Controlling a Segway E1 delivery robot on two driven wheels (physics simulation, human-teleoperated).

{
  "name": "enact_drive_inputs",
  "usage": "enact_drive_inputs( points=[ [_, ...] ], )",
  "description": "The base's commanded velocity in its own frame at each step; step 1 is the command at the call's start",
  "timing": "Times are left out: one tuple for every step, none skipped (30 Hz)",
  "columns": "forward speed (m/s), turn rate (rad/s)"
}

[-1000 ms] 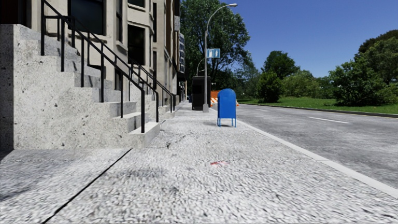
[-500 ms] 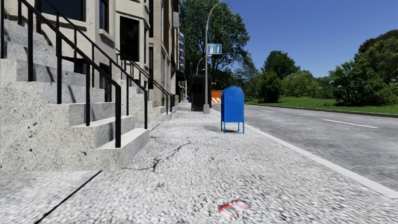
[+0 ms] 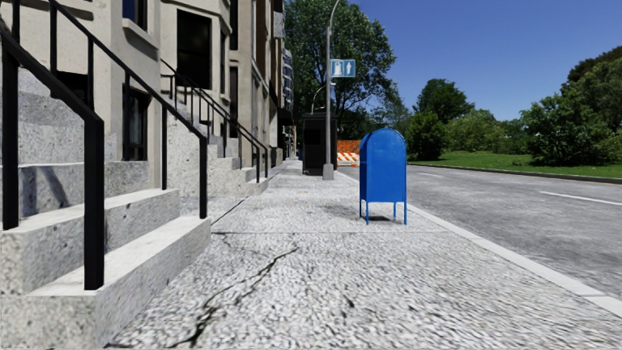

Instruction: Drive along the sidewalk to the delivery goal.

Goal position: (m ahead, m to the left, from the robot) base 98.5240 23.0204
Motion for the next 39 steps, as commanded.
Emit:
enact_drive_inputs(
  points=[
    [2.0, 0.0],
    [2.0, 0.0],
    [2.0, 0.0],
    [2.0, 0.0],
    [2.0, 0.0],
    [2.0, 0.0],
    [2.0, 0.1],
    [2.0, 0.15],
    [2.0, 0.17],
    [2.0, 0.17],
    [2.0, 0.17],
    [2.0, 0.17],
    [2.0, 0.18],
    [2.0, 0.18],
    [2.0, 0.23],
    [2.0, 0.31],
    [2.0, 0.32],
    [2.0, 0.32],
    [2.0, 0.33],
    [2.0, 0.33],
    [2.0, 0.33],
    [2.0, 0.33],
    [2.0, 0.33],
    [2.0, 0.33],
    [2.0, 0.26],
    [2.0, 0.26],
    [2.0, 0.2],
    [2.0, 0.2],
    [2.0, 0.2],
    [2.0, 0.19],
    [2.0, 0.19],
    [2.0, 0.19],
    [2.0, 0.19],
    [2.0, 0.19],
    [2.0, 0.19],
    [2.0, 0.19],
    [2.0, 0.19],
    [2.0, 0.19],
    [2.0, 0.0]
  ],
)
